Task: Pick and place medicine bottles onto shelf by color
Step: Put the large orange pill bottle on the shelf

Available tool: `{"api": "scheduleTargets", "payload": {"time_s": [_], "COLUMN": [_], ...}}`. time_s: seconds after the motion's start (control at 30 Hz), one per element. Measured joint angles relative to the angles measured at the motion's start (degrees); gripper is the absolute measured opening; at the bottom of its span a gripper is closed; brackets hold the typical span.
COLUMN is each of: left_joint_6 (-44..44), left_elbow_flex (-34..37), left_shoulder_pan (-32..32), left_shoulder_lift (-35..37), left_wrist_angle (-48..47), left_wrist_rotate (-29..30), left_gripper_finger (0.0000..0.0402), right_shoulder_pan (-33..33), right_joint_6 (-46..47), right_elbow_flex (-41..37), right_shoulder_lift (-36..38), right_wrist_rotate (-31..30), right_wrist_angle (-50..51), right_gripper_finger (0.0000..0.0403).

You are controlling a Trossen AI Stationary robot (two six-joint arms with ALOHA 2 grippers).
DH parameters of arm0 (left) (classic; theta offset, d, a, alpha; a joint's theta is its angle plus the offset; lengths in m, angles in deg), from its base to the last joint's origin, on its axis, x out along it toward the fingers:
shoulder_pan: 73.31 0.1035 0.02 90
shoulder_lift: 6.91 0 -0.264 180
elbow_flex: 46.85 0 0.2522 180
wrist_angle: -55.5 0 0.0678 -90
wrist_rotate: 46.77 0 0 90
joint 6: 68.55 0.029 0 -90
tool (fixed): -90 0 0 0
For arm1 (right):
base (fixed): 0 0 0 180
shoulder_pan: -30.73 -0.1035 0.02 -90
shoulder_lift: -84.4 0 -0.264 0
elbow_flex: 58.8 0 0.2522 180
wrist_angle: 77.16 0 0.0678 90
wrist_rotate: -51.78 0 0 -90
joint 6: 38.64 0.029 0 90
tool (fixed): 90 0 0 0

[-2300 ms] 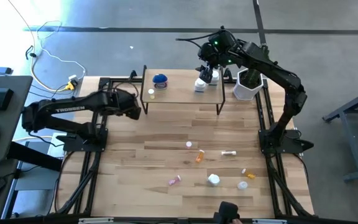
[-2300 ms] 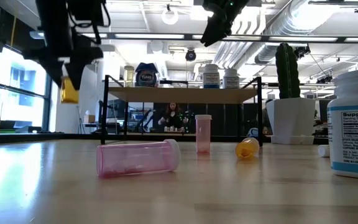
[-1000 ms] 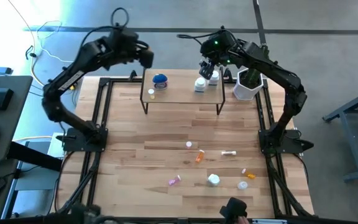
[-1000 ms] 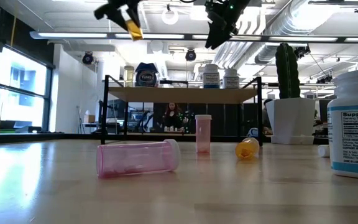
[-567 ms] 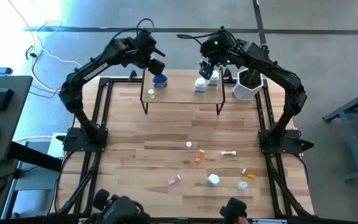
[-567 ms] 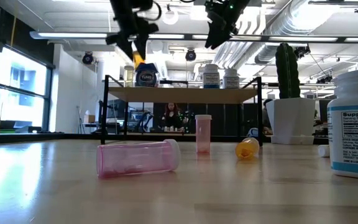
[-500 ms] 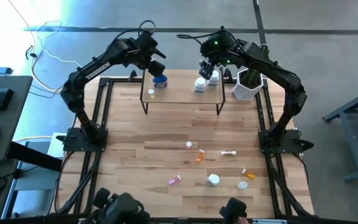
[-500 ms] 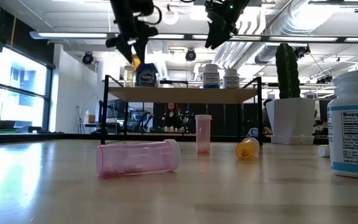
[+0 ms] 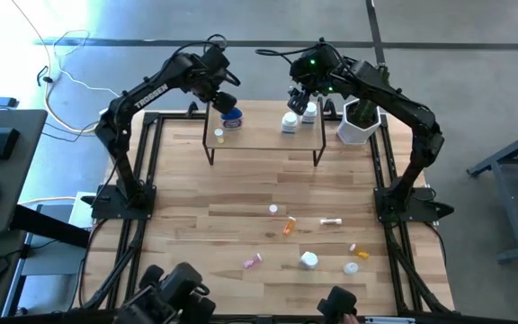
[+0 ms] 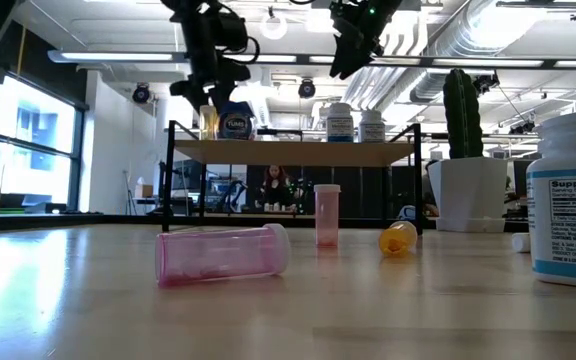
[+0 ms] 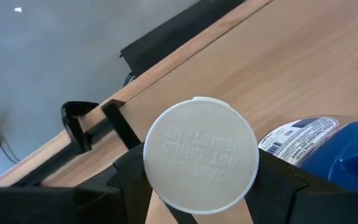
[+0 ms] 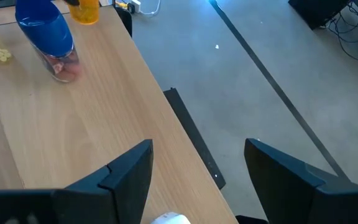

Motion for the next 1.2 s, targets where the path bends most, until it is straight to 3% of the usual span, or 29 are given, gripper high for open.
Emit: {"api": "scheduleTargets", "payload": {"time_s": [0.67,1.03,1.2], "left_joint_6": [0.7,0.0,-0.8], "left_elbow_flex": [0.0,0.0,0.0], "left_shoulder_pan": [0.0,0.0,0.0], "left_shoulder_lift": [-2.9,-2.9,-2.7], "left_wrist_angle": [-1.8,-1.8,-1.8], "left_wrist_rotate": [-0.3,-0.3,-0.3], "left_gripper_finger": [0.0197,0.0253,0.0259], "right_shoulder_pan": [0.0,0.0,0.0], "right_joint_6": [-0.1,-0.4,-0.5], "right_elbow_flex": [0.0,0.0,0.0], "right_shoulder_lift": [0.0,0.0,0.0], "right_wrist_rotate": [0.0,0.0,0.0], "right_wrist_angle": [0.0,0.0,0.0], "right_gripper_finger": [0.0245,0.0245,0.0245]}}
